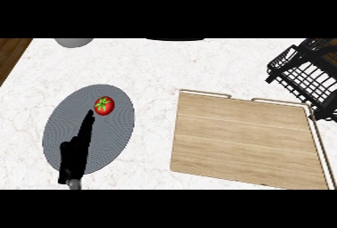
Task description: Pick the can from the tray and place it in the tiered basket
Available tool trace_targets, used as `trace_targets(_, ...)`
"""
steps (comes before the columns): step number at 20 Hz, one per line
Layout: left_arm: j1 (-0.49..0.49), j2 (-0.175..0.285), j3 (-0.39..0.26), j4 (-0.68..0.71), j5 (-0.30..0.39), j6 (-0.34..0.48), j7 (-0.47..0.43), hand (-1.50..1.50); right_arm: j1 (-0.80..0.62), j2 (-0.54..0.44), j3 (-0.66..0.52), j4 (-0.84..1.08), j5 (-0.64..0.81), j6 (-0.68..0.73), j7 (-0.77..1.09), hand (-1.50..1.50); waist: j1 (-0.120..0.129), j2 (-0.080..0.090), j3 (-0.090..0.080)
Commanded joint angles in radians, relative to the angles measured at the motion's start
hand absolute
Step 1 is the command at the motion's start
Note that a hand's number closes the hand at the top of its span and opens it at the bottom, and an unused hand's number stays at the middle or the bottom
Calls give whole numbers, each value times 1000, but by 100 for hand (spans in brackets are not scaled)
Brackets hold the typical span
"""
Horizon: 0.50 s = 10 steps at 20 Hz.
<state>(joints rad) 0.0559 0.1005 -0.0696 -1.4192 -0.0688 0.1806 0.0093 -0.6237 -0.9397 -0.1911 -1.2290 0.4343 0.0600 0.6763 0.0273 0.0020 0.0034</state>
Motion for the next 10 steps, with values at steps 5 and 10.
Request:
trace_targets(5, -57, -23, 10, 70, -20, 20, 32, 0, -115, 86, 22, 284, 97, -83, -118, 150, -13, 3, -3)
trace_targets(10, 16, -63, -48, 51, -49, 33, 2, 0, -186, 157, -50, 447, 52, -172, -178, 150, 0, 8, -2)
